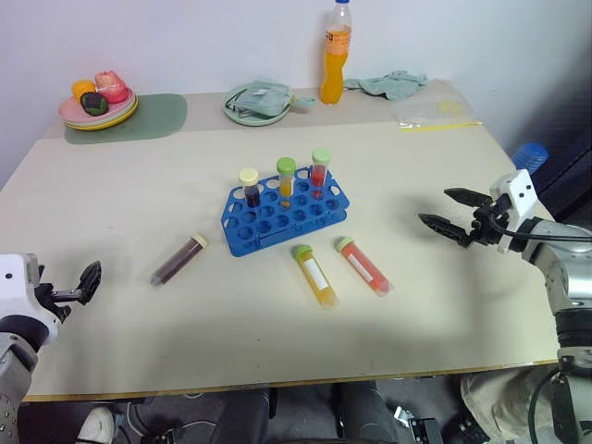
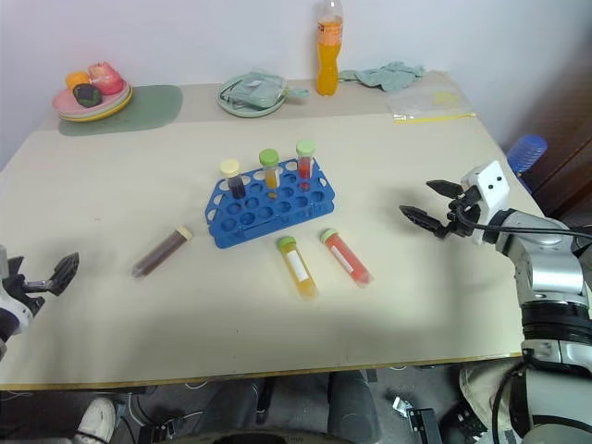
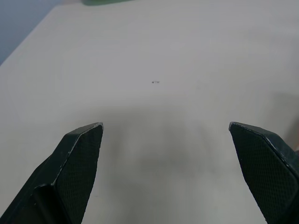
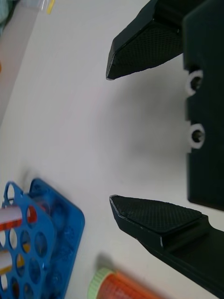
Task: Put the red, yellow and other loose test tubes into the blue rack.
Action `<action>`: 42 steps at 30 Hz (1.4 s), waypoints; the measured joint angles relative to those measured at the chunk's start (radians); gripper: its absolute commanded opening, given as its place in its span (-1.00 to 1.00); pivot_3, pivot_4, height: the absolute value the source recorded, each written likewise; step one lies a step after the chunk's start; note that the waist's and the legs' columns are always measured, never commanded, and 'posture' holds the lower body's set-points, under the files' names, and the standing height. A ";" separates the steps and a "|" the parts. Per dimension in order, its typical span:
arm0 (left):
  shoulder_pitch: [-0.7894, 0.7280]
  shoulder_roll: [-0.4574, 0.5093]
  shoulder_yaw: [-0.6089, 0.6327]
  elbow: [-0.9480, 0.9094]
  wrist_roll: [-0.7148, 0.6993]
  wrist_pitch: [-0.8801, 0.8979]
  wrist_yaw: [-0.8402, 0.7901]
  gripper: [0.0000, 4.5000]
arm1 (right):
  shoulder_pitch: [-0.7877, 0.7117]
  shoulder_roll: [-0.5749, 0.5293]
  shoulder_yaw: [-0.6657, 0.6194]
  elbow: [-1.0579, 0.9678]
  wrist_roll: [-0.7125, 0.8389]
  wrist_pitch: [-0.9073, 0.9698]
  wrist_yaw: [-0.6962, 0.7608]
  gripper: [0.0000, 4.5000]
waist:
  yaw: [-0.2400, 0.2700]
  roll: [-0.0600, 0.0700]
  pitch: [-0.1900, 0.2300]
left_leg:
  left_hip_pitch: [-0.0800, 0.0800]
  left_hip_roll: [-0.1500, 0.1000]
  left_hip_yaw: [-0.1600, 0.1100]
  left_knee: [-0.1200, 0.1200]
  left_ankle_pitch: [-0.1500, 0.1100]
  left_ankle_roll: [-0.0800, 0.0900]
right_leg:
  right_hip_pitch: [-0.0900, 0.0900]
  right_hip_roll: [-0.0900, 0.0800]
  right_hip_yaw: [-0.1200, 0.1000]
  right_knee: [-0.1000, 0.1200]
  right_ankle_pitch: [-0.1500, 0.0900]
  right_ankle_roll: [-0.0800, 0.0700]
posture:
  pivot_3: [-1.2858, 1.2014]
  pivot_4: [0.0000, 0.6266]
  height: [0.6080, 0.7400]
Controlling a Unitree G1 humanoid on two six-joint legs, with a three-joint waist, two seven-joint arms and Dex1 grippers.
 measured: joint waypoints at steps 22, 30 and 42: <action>-0.146 0.028 -0.032 0.040 0.002 -0.017 0.002 0.98 | 0.023 0.014 0.029 -0.257 0.017 0.235 -0.062 0.94 | 0.028 0.000 0.000 | -0.001 0.002 0.008 -0.001 0.000 0.000 | -0.005 0.001 0.006 0.000 0.000 0.000 | 0.03 -0.52 1.00; -0.240 0.091 -0.231 0.009 -0.043 -0.054 -0.174 0.98 | 0.005 -0.075 0.108 -0.506 0.090 0.596 -0.075 0.94 | 0.027 0.000 0.000 | -0.002 0.002 0.009 -0.001 -0.001 0.000 | -0.007 0.001 0.006 0.000 0.000 0.000 | 0.03 -0.52 1.00; -0.158 0.194 -0.691 -0.150 0.003 -0.222 -0.543 0.98 | -0.329 0.034 0.309 -0.523 0.210 1.355 -0.226 0.94 | 0.027 0.001 0.001 | -0.003 0.004 0.024 -0.002 -0.003 0.004 | -0.012 0.001 0.017 -0.002 0.000 -0.002 | 0.03 -0.52 1.00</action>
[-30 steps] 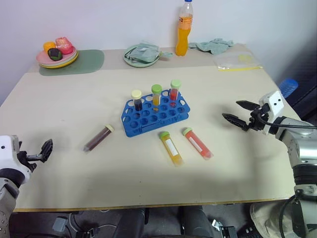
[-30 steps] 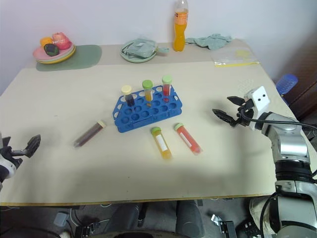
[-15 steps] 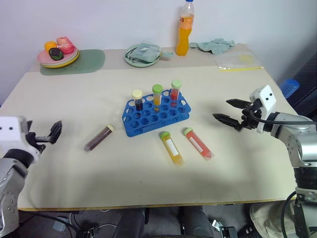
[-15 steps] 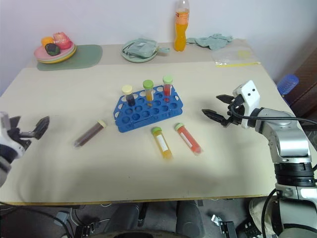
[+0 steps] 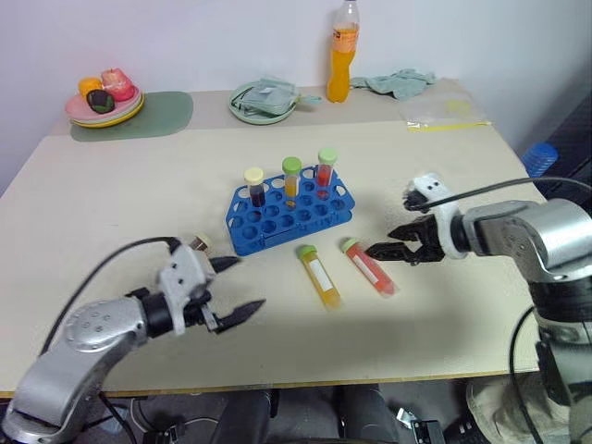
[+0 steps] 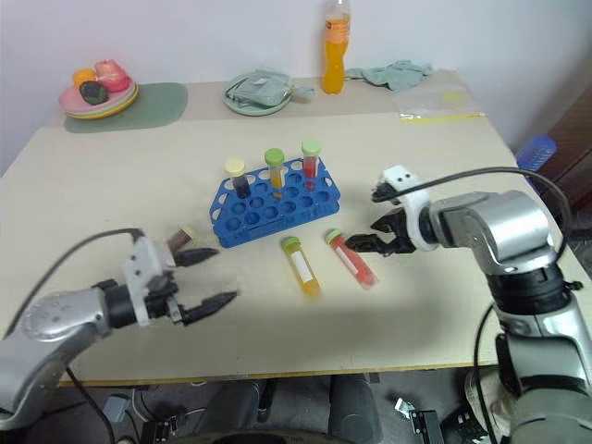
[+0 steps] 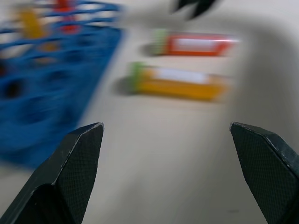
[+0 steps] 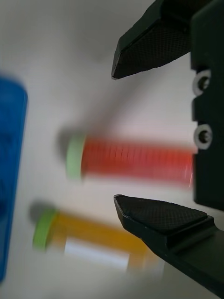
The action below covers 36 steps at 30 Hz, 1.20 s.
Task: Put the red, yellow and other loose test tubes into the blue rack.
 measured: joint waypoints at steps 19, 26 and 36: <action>0.109 -0.015 -0.023 -0.007 0.082 -0.073 0.027 1.00 | -0.031 0.016 0.072 0.018 0.242 -0.108 -0.212 -0.66 | -0.001 0.000 0.000 | 0.000 0.000 0.001 0.000 -0.001 0.002 | -0.002 0.001 0.001 0.000 0.002 0.004 | 0.03 -0.52 1.00; 0.099 -0.090 0.008 0.030 0.094 -0.089 0.100 1.00 | 0.374 0.144 -0.064 -0.136 -0.032 -0.931 -0.209 -0.66 | 0.008 -0.001 0.000 | 0.001 0.000 0.003 0.001 -0.002 0.003 | -0.001 0.001 0.003 0.000 0.003 0.007 | 0.03 -0.52 1.00; -0.017 -0.175 -0.026 0.098 0.121 -0.098 0.156 1.00 | 0.397 0.512 -0.073 0.049 -0.297 -1.403 -0.444 -0.66 | -0.006 -0.001 0.000 | 0.004 0.000 0.002 0.000 -0.001 0.001 | -0.001 0.004 0.007 0.002 0.003 0.006 | 0.03 -0.52 1.00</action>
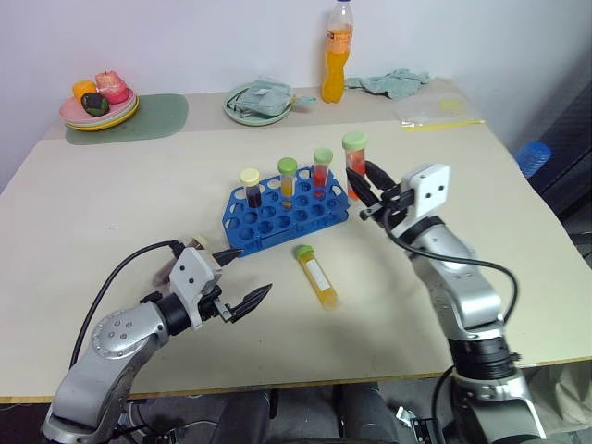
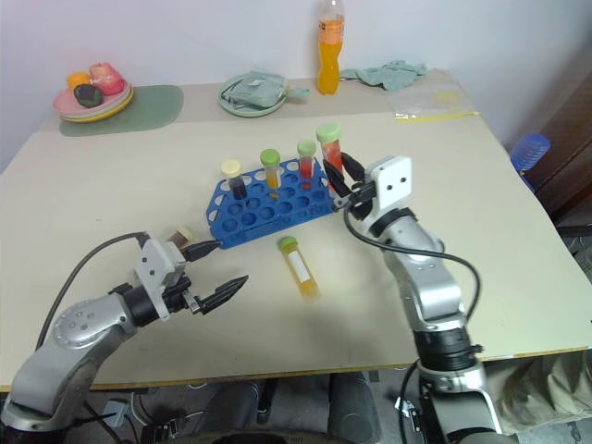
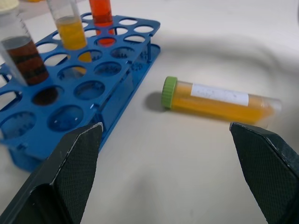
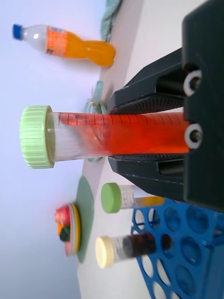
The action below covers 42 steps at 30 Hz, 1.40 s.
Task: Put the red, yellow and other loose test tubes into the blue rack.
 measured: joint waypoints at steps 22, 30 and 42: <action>-0.030 -0.042 -0.039 0.023 0.020 -0.005 0.020 1.00 | -0.098 0.156 0.000 0.351 -0.102 -0.243 -0.020 -0.66 | -0.003 0.000 0.000 | 0.000 0.000 0.000 -0.001 0.000 -0.001 | -0.001 0.002 0.002 0.000 0.000 -0.001 | 0.03 -0.52 1.00; -0.036 -0.053 -0.042 0.034 0.031 -0.007 0.019 1.00 | -0.108 0.188 -0.014 0.396 -0.104 -0.282 -0.033 -0.46 | -0.005 0.000 0.000 | 0.000 0.001 0.000 -0.001 0.001 -0.001 | -0.002 0.004 0.003 0.001 0.001 -0.002 | 0.03 -0.52 1.00; -0.040 -0.053 -0.041 0.034 0.032 -0.007 0.016 1.00 | -0.084 0.128 -0.031 0.248 -0.073 -0.226 0.015 0.82 | 0.001 0.001 0.000 | 0.000 0.001 0.001 0.000 0.001 -0.001 | -0.002 0.004 0.004 0.001 0.001 -0.002 | 0.03 -0.52 1.00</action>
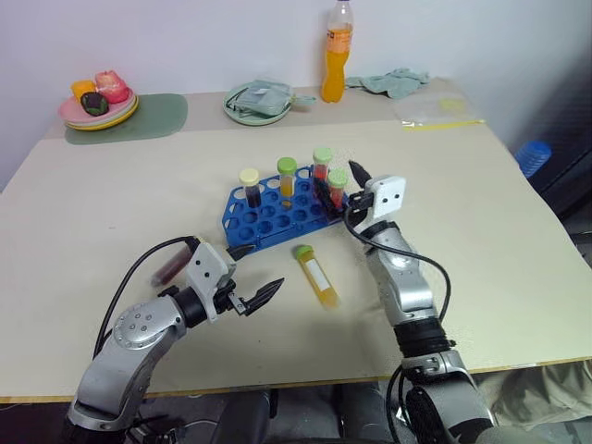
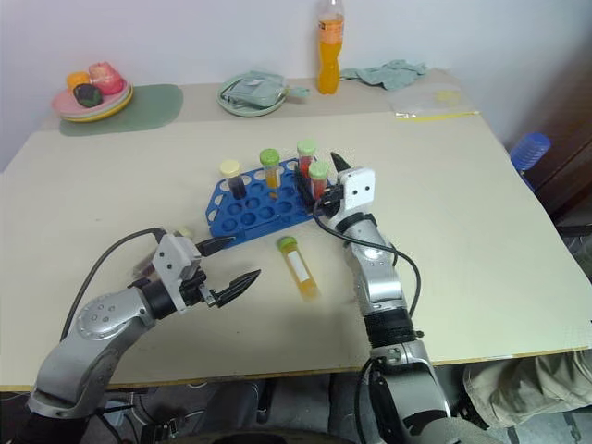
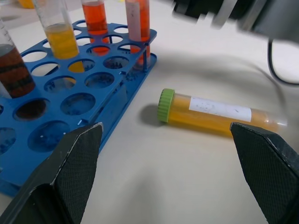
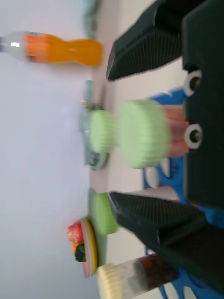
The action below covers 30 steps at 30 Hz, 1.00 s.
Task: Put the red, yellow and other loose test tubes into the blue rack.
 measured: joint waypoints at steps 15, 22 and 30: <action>0.063 0.177 0.090 0.038 -0.101 0.011 -0.187 1.00 | -0.056 -0.541 -0.068 -0.564 0.648 1.362 0.171 0.82 | -0.004 0.001 0.001 | -0.001 0.011 0.004 0.000 -0.002 0.003 | 0.000 0.004 0.000 -0.003 0.000 -0.006 | 0.03 -0.52 1.00; 0.106 0.256 0.099 0.098 -0.086 -0.008 -0.283 1.00 | -0.257 -0.417 0.032 -0.370 0.853 1.658 -0.091 0.82 | 0.008 0.001 0.001 | -0.004 0.009 0.003 0.001 -0.002 0.003 | -0.002 0.003 0.000 -0.005 0.002 -0.005 | 0.03 -0.52 1.00; 0.157 0.231 0.109 0.055 -0.088 -0.020 -0.257 1.00 | -0.384 -0.387 0.133 -0.037 1.202 1.658 -0.505 0.82 | -0.006 0.001 0.001 | -0.004 0.011 0.004 -0.001 -0.002 0.003 | -0.004 0.004 0.000 -0.004 0.002 -0.005 | 0.03 -0.52 1.00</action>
